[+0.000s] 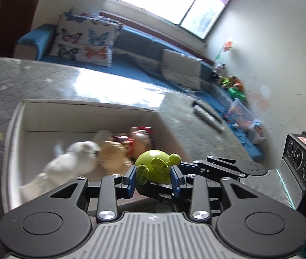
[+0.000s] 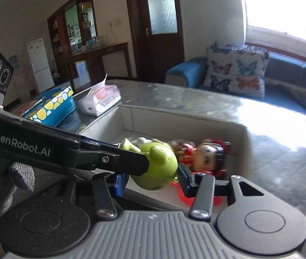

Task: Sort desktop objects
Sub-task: 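Lift the green toy with the left gripper and lower it into the box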

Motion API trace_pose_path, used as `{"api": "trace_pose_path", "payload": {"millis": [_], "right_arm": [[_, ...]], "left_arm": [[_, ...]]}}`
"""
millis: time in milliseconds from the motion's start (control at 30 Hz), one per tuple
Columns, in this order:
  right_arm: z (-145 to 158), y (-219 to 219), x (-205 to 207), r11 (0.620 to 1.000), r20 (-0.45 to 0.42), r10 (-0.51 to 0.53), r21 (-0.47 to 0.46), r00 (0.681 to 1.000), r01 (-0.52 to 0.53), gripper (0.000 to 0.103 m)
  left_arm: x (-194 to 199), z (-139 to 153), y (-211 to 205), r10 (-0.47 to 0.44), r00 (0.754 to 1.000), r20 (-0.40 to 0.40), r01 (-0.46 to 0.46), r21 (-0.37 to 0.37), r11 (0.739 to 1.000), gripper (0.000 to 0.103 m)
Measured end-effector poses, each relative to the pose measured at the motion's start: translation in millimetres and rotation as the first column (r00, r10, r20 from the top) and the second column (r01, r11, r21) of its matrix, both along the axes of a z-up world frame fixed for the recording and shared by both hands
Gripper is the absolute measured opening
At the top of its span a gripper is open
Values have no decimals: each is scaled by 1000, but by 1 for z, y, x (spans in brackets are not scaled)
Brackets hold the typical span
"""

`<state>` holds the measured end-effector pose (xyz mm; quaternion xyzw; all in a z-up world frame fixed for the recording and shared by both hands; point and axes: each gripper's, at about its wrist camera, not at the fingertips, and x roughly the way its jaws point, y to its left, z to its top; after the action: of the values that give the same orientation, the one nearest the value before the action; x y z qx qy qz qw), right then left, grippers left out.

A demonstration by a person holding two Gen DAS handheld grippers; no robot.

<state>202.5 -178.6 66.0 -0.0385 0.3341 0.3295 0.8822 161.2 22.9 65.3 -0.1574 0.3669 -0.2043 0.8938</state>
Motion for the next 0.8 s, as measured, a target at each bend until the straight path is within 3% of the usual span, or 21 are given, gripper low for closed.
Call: {"api": "trace_pose_path", "payload": {"millis": [367, 800], "right_arm": [[-20, 34, 37, 999, -185, 36, -25, 982, -41, 49], [-31, 59, 47, 994, -227, 44, -86, 973, -65, 50]], "left_arm": [[17, -18, 37, 76, 994, -72, -73, 49, 996, 36], [24, -30, 53, 119, 987, -106, -111, 80, 991, 34]]}}
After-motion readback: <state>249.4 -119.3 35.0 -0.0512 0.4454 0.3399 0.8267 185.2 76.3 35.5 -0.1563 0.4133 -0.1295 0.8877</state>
